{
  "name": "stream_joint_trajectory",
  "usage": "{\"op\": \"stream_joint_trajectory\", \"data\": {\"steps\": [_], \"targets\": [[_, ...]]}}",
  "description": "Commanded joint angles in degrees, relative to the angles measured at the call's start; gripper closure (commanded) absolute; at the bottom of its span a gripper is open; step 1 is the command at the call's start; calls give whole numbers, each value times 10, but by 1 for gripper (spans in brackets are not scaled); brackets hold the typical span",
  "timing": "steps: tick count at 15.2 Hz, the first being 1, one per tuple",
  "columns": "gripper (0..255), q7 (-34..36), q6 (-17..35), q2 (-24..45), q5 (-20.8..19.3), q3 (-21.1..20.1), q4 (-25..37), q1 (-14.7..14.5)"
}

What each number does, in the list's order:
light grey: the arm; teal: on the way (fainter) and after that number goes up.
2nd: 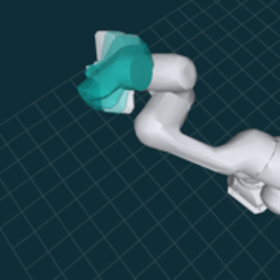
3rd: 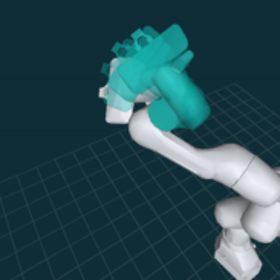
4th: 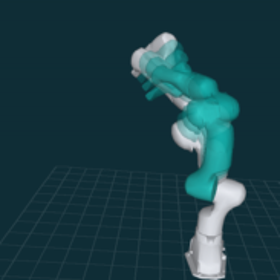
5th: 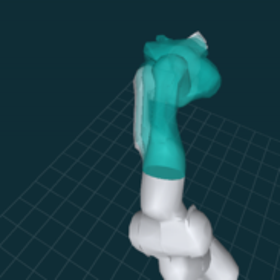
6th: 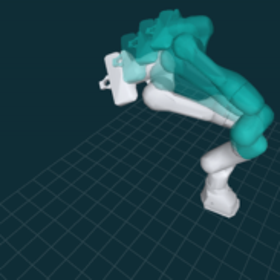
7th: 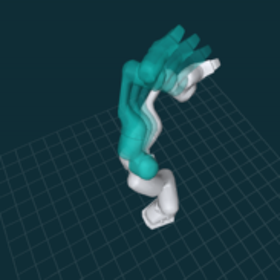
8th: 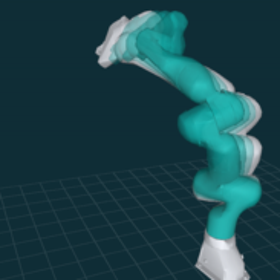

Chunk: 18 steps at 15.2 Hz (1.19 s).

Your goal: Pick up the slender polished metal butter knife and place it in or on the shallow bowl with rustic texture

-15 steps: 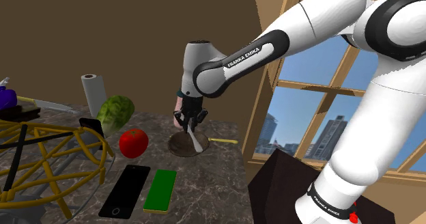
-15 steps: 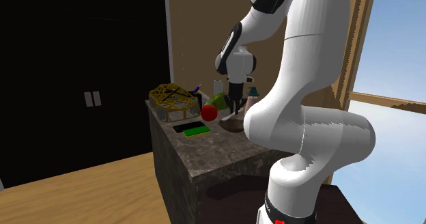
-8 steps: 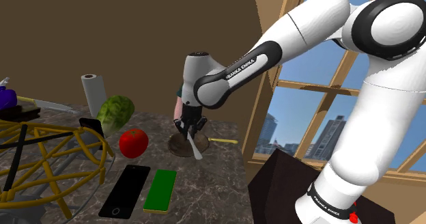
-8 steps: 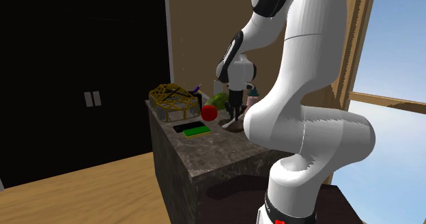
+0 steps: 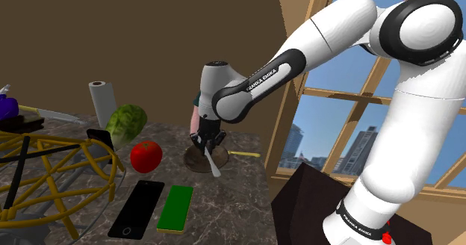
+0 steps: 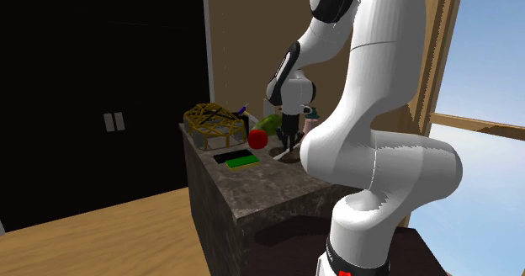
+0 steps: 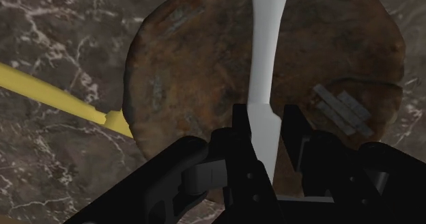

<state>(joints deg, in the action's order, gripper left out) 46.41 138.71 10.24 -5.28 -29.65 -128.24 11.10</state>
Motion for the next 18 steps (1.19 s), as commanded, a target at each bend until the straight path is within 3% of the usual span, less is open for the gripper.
{"op": "stream_joint_trajectory", "data": {"steps": [1, 2, 7, 11, 18], "targets": [[255, 0, 0, 0, 0, 0, 0, 0], [0, 0, 0, 0, 0, 0, 0, 0], [0, 0, 0, 0, 0, 0, 0, 0], [0, -29, -67, -56, 42, -9, 19, 10], [0, -29, -67, -56, 42, -9, 19, 10]]}}
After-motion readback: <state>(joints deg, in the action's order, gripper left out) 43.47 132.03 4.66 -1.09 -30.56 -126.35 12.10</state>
